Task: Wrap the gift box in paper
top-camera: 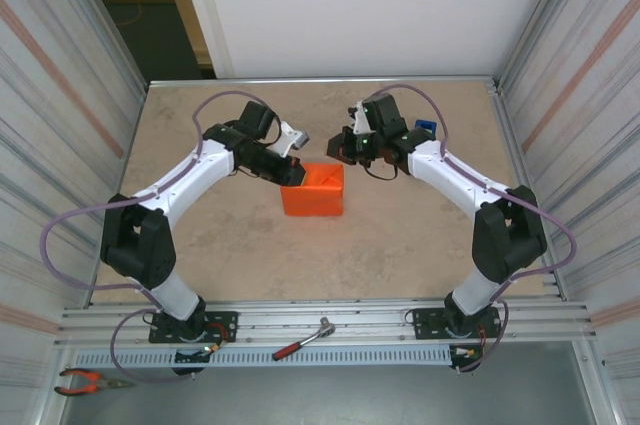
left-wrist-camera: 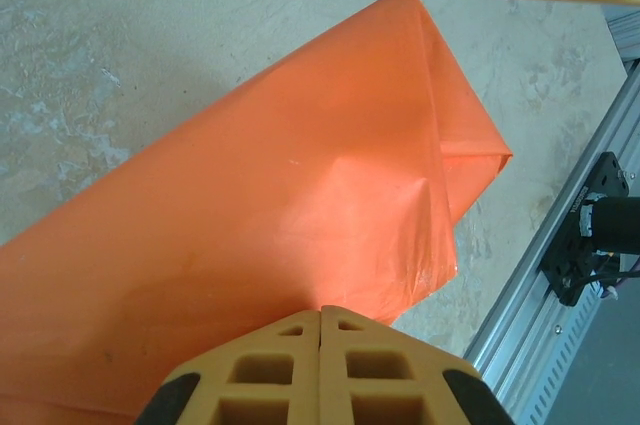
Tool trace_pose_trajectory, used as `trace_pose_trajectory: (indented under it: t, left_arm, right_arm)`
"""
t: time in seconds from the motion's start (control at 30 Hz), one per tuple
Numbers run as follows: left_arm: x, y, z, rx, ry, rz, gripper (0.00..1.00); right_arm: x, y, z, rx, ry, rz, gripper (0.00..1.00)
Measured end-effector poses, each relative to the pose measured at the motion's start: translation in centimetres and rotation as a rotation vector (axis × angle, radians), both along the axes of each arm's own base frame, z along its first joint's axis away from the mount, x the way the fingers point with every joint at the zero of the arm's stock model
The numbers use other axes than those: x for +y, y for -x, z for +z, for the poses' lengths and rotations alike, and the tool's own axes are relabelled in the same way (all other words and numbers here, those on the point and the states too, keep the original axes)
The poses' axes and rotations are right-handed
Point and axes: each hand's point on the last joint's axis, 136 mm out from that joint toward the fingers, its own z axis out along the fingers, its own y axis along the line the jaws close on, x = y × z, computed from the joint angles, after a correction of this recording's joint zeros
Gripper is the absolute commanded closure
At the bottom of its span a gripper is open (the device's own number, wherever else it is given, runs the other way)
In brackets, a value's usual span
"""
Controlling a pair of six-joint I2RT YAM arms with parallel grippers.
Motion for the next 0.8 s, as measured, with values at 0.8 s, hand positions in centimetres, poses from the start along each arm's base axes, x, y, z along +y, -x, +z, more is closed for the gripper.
trace_pose_trajectory:
  t: [0.8]
  left_arm:
    - [0.7, -1.2, 2.3, 0.044, 0.107, 0.071, 0.92]
  right_arm:
    - [2.6, 4.1, -3.2, -0.003, 0.046, 0.070, 1.00]
